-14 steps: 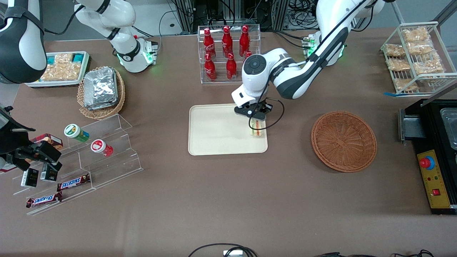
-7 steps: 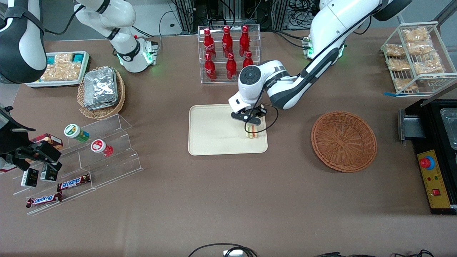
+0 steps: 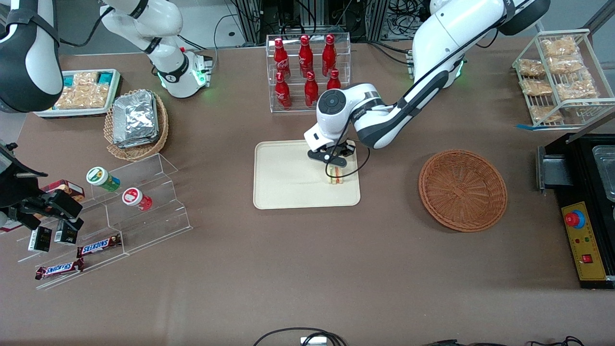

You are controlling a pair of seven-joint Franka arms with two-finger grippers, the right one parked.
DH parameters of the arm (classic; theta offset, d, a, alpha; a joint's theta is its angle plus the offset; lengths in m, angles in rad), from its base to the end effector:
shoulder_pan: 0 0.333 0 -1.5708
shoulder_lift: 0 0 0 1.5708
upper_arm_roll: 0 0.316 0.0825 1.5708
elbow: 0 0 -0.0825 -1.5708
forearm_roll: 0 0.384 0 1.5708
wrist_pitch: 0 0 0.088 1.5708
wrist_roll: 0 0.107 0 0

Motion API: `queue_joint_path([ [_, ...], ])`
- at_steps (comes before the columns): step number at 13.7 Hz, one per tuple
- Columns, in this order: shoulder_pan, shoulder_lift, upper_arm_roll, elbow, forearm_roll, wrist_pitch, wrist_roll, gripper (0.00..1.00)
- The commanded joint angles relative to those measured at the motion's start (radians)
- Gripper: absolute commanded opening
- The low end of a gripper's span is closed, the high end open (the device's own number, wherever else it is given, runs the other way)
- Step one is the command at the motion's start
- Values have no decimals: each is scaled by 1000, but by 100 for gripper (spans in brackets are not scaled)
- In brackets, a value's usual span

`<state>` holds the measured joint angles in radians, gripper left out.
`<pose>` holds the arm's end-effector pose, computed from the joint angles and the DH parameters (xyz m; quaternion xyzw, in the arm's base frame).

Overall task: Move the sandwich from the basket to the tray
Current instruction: 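Lower the held sandwich onto the cream tray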

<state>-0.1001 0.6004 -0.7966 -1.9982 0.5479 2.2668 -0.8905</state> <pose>0.3882 -0.4470 0.2264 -0.9859 0.1608 0.0373 0.0260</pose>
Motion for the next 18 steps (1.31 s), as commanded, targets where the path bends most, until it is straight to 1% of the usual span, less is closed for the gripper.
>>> queue_joint_path([
  [1, -9, 22, -1, 26, 26, -3, -39, 36],
  [2, -9, 28, -1, 26, 26, -1, -45, 66],
  [4, -9, 39, -1, 26, 59, -3, -57, 81],
  [5, -9, 44, -1, 27, 67, -3, -73, 93],
  [6, -9, 42, -1, 27, 67, -3, -73, 99],
  [8, -6, 41, -1, 36, 67, -6, -76, 99],
  [11, 3, 36, -1, 88, 52, -27, -79, 99],
  [14, 11, 33, 0, 174, 47, -90, -138, 99],
  [17, 69, 30, -1, 269, 44, -191, -151, 99],
  [18, 88, 27, -1, 300, 32, -216, -151, 99],
])
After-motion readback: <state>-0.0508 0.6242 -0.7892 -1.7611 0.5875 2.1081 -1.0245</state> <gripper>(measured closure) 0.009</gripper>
